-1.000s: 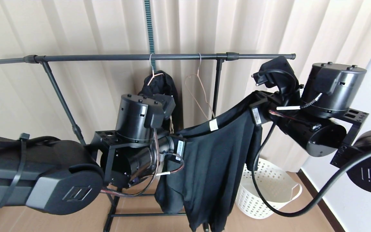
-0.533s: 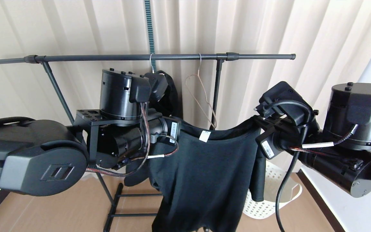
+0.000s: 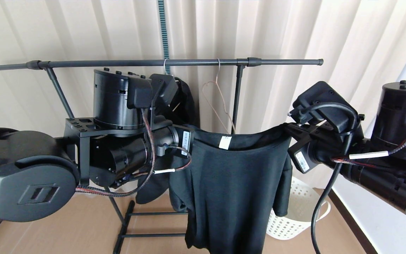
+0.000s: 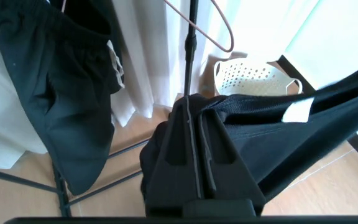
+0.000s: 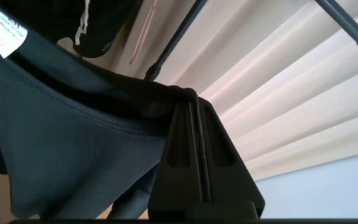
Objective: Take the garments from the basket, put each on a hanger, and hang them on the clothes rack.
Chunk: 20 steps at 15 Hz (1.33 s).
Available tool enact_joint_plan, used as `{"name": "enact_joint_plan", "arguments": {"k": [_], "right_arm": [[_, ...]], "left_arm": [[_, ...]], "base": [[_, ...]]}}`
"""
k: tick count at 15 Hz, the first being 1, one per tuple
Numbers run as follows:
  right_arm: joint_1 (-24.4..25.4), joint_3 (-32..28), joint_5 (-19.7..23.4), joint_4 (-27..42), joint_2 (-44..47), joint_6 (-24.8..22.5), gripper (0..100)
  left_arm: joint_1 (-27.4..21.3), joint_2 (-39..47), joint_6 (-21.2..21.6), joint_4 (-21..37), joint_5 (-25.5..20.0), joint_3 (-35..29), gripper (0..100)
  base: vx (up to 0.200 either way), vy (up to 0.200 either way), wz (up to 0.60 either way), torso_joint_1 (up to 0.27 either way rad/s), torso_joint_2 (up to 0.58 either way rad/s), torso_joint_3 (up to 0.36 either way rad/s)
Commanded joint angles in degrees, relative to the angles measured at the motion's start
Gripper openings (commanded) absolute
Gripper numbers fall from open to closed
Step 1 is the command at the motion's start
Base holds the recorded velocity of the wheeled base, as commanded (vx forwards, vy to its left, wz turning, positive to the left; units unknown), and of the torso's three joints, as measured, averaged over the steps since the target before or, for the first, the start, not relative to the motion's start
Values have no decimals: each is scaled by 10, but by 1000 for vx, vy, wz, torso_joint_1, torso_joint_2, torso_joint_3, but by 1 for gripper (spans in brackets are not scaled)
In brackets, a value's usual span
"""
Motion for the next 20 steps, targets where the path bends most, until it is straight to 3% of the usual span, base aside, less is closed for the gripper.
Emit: {"name": "enact_joint_plan", "arguments": {"k": [1, 4, 7, 10, 12, 20], "right_arm": [[0, -1, 0, 1, -7, -1, 0], [0, 5, 1, 5, -14, -17, 0], [78, 10, 7, 132, -70, -21, 0], [148, 4, 10, 211, -44, 61, 0], [174, -9, 13, 232, -39, 87, 0], [268, -104, 27, 232, 46, 221, 0]], "left_arm": [[-2, -8, 0, -1, 0, -1, 0], [-1, -9, 2, -1, 0, -13, 0], [0, -5, 19, -1, -8, -45, 0], [6, 13, 20, -1, -39, -79, 0], [11, 33, 21, -1, -39, -109, 0], [-9, 86, 21, 0, -60, -182, 0]], "base": [[0, 0, 0, 0, 0, 0], [0, 0, 0, 0, 0, 0], [0, 0, 0, 0, 0, 0], [0, 0, 0, 0, 0, 0], [0, 0, 0, 0, 0, 0], [0, 0, 0, 0, 0, 0]]}}
